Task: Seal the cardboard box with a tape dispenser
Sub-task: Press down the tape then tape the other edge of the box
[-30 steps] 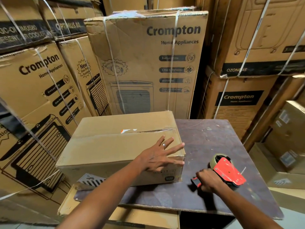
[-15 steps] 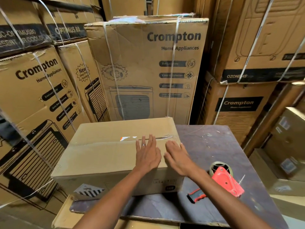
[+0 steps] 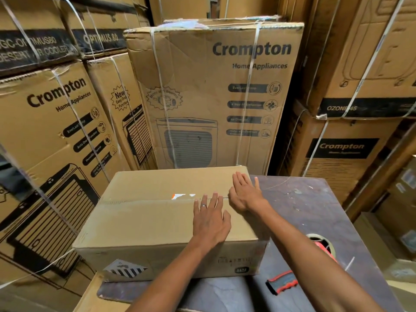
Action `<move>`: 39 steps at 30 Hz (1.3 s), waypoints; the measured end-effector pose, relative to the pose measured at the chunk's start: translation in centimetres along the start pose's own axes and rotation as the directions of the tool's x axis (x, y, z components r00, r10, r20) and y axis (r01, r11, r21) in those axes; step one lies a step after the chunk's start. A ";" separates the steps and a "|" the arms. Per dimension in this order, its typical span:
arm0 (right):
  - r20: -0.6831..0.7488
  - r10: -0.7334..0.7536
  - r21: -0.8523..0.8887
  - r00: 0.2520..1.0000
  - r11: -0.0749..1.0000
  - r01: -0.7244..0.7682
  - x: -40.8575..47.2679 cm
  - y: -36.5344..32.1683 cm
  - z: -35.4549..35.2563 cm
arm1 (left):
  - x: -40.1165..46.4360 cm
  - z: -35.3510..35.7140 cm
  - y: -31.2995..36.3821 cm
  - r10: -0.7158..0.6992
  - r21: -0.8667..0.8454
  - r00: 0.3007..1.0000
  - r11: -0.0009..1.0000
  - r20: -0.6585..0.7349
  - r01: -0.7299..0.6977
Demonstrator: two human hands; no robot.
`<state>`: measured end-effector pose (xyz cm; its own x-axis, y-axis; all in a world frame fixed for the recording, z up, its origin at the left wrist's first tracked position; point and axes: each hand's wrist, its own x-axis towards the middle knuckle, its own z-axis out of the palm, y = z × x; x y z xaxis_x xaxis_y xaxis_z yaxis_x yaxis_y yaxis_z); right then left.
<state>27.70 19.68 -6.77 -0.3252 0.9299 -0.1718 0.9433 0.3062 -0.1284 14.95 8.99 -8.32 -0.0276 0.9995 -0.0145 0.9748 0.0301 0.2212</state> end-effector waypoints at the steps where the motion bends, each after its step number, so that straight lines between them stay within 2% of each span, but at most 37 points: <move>1: -0.016 0.015 0.021 1.000 1.000 -0.014 0.4 -0.3 0.2 | 0.1 -0.1 -0.1 0.000 0.001 1.000 1.000 0.009 0.000; 4: -0.087 0.020 0.028 0.996 0.999 -0.018 0.5 -0.5 1.3 | 0.7 -0.3 -0.4 0.030 0.033 0.998 0.999 0.051 -0.031; 7: -0.093 0.012 0.037 0.996 0.999 -0.008 0.6 0.0 1.3 | 1.8 -0.3 -0.6 0.092 0.077 0.992 0.992 0.086 -0.099; 10: -0.089 -0.030 0.066 0.996 0.997 0.036 1.3 0.6 1.4 | 2.0 0.2 -0.8 0.127 0.070 0.990 0.989 0.056 -0.131; 16: -0.169 -0.034 0.138 0.985 0.989 0.058 5.4 2.2 0.8 | 2.0 0.8 -0.9 0.145 0.069 0.989 0.987 0.020 -0.146; 19: -0.192 -0.015 0.200 0.981 0.978 0.054 7.9 3.0 -0.1 | 1.9 0.6 -0.9 0.137 0.058 0.990 0.989 0.032 -0.139; 23: -0.150 0.021 0.311 0.988 0.950 0.027 10.0 4.1 -1.6 | 1.2 -0.3 -0.3 0.143 0.025 0.988 0.989 0.055 -0.145; 26: -0.145 0.061 0.386 0.987 0.923 -0.001 10.4 4.9 -1.1 | 1.0 -0.6 -0.2 0.190 0.022 0.980 0.981 0.059 -0.191; 30: -0.082 0.116 0.566 0.990 0.823 -0.049 10.1 5.8 -0.4 | -0.9 0.5 2.7 0.215 0.041 0.974 0.975 0.071 -0.218; 33: -0.012 0.182 0.721 0.983 0.683 -0.117 10.1 6.1 0.1 | -2.1 1.9 4.9 0.178 0.067 0.982 0.981 0.055 -0.182; 35: 0.001 0.168 0.784 0.986 0.611 -0.105 10.2 6.2 0.6 | -2.0 2.0 4.9 0.174 0.067 0.985 0.983 -0.007 -0.173; 39: -0.026 0.156 0.865 0.987 0.498 -0.056 10.1 6.0 1.2 | -2.2 1.5 4.1 0.194 0.063 0.981 0.979 0.020 -0.194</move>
<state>30.00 30.68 -10.41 -0.1726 0.9712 -0.1644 0.4302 -0.0758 -0.8995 19.38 6.95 -8.87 0.1660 0.9861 0.0089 0.9735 -0.1653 0.1578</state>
